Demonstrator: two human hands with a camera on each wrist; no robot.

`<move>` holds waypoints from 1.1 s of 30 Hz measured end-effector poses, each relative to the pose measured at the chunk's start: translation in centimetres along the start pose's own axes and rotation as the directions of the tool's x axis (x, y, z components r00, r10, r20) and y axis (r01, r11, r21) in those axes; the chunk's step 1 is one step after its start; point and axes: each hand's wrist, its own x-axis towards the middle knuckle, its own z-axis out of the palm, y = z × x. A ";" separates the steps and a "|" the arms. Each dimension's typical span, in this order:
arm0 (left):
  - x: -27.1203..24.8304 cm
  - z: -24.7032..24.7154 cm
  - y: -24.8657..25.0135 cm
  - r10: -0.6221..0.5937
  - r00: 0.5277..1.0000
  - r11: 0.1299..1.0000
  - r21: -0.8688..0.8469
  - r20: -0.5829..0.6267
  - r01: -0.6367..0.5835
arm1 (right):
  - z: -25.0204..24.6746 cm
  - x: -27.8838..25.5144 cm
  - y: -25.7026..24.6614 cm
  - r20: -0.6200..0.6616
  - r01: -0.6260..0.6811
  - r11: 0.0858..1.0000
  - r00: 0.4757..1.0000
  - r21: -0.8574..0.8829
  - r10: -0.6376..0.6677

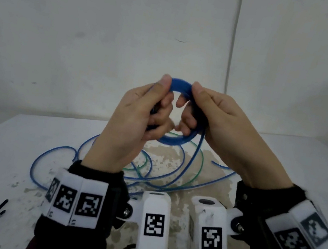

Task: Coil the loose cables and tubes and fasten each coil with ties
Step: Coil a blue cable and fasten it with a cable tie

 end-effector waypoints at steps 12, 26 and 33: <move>0.6 -0.6 -0.7 -0.023 1.000 0.999 -0.047 -0.016 0.023 | -0.1 0.4 0.8 -0.055 -0.038 0.999 0.998 0.033 0.040; 0.5 -0.9 -0.1 -0.101 0.993 0.995 -0.003 0.065 0.101 | -0.3 0.0 0.3 0.033 -0.026 0.999 0.999 0.021 0.025; 0.2 -0.8 -0.1 0.021 1.000 0.999 0.031 0.013 -0.022 | 0.3 0.2 0.4 -0.005 -0.035 0.998 0.999 0.061 0.036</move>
